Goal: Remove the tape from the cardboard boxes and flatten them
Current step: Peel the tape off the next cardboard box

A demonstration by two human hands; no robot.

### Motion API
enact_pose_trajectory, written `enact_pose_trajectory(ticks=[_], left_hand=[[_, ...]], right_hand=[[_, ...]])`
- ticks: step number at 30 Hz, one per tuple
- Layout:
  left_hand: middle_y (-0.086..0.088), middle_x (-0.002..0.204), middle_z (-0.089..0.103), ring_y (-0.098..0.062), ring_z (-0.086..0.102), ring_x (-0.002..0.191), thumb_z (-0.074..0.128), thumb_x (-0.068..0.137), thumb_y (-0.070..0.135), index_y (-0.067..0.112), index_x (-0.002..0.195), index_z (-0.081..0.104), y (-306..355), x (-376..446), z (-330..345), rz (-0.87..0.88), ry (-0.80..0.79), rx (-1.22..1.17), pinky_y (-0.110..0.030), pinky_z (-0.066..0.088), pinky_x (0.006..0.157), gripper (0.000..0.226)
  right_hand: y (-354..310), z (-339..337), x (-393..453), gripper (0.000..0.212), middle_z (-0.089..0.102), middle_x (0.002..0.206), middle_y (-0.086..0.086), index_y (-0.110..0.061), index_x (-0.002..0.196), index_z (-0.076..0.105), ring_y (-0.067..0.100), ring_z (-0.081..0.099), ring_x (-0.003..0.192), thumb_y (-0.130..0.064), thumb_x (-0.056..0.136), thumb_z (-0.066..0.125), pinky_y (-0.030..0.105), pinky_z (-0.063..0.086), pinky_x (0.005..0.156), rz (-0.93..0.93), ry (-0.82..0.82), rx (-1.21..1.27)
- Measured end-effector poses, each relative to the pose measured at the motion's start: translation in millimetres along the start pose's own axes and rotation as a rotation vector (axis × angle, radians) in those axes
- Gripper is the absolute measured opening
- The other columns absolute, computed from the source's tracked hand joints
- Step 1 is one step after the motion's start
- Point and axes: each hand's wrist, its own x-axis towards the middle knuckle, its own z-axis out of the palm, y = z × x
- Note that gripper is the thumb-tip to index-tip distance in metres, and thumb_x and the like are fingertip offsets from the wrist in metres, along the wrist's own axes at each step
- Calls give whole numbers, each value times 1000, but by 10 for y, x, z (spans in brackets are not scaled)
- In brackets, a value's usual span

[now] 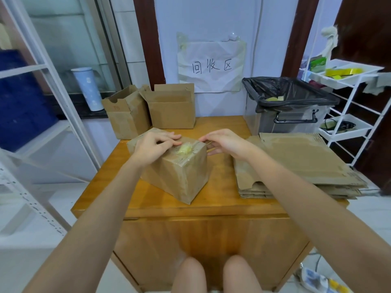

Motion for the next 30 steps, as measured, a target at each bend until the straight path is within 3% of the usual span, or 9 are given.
enact_pose_trajectory(ticks=[4, 6, 8, 12, 15, 18, 20, 25, 30], left_hand=[[8, 103, 72, -4, 58, 115, 61, 86, 2, 24, 81, 78, 48, 0, -24, -15, 1, -122, -37, 40, 109, 28], [9, 104, 71, -4, 59, 112, 68, 85, 8, 25, 90, 75, 55, 8, -20, 24, 13, -42, -35, 42, 107, 19], [12, 109, 64, -7, 54, 110, 74, 82, 30, 37, 104, 67, 24, 24, -50, 94, 7, 115, -33, 40, 103, 24], [13, 114, 59, -13, 48, 110, 54, 67, 81, 63, 93, 54, -6, 119, -243, 128, -116, 491, -38, 37, 97, 31], [11, 120, 60, -8, 52, 113, 60, 76, 63, 57, 99, 59, 5, 145, -295, 128, -209, 423, -34, 38, 102, 23], [15, 121, 60, 14, 48, 112, 65, 88, 24, 41, 102, 65, -47, 65, -266, 113, -198, 219, -6, 30, 100, 22], [25, 116, 61, 21, 47, 109, 65, 89, 17, 37, 100, 68, -74, 43, -266, 78, -157, 148, 2, 30, 92, 24], [19, 117, 63, 13, 52, 111, 66, 87, 13, 26, 101, 71, -52, 49, -221, 17, -117, 41, -7, 37, 94, 20], [29, 103, 67, 10, 55, 109, 67, 87, 10, 35, 91, 75, -43, 17, -179, 9, -65, -13, -10, 39, 95, 27]], right_hand=[[95, 21, -58, 25, 66, 118, 6, -9, 116, 66, 18, 63, 107, -17, 99, 50, 32, 55, 89, -33, -42, -55], [160, 81, -89, 30, 63, 124, 3, -10, 124, 61, 17, 59, 113, -23, 101, 45, 33, 52, 96, -14, -75, -67], [224, 137, -142, 32, 62, 125, 1, -13, 123, 60, 16, 58, 115, -29, 102, 42, 33, 49, 98, -3, -98, -23], [285, 204, -276, 39, 63, 125, 0, -13, 126, 61, 14, 59, 115, -36, 99, 46, 31, 51, 97, -55, -109, -2], [313, 301, -359, 32, 63, 124, 1, -9, 125, 61, 9, 61, 108, -23, 99, 49, 26, 55, 88, -102, -108, -3], [404, 434, -434, 27, 65, 113, 4, -5, 121, 62, 5, 65, 91, -10, 95, 57, 16, 54, 77, -130, -67, 16], [452, 508, -453, 29, 65, 108, 1, -6, 119, 63, 2, 62, 87, -11, 91, 63, 10, 50, 76, -173, -19, -32], [556, 646, -438, 34, 62, 106, -4, -9, 117, 60, 3, 59, 94, -17, 86, 70, 9, 47, 77, -247, 61, -4], [646, 719, -414, 28, 59, 107, 0, -6, 114, 58, 8, 57, 96, -13, 89, 67, 10, 48, 77, -303, 92, 26]])
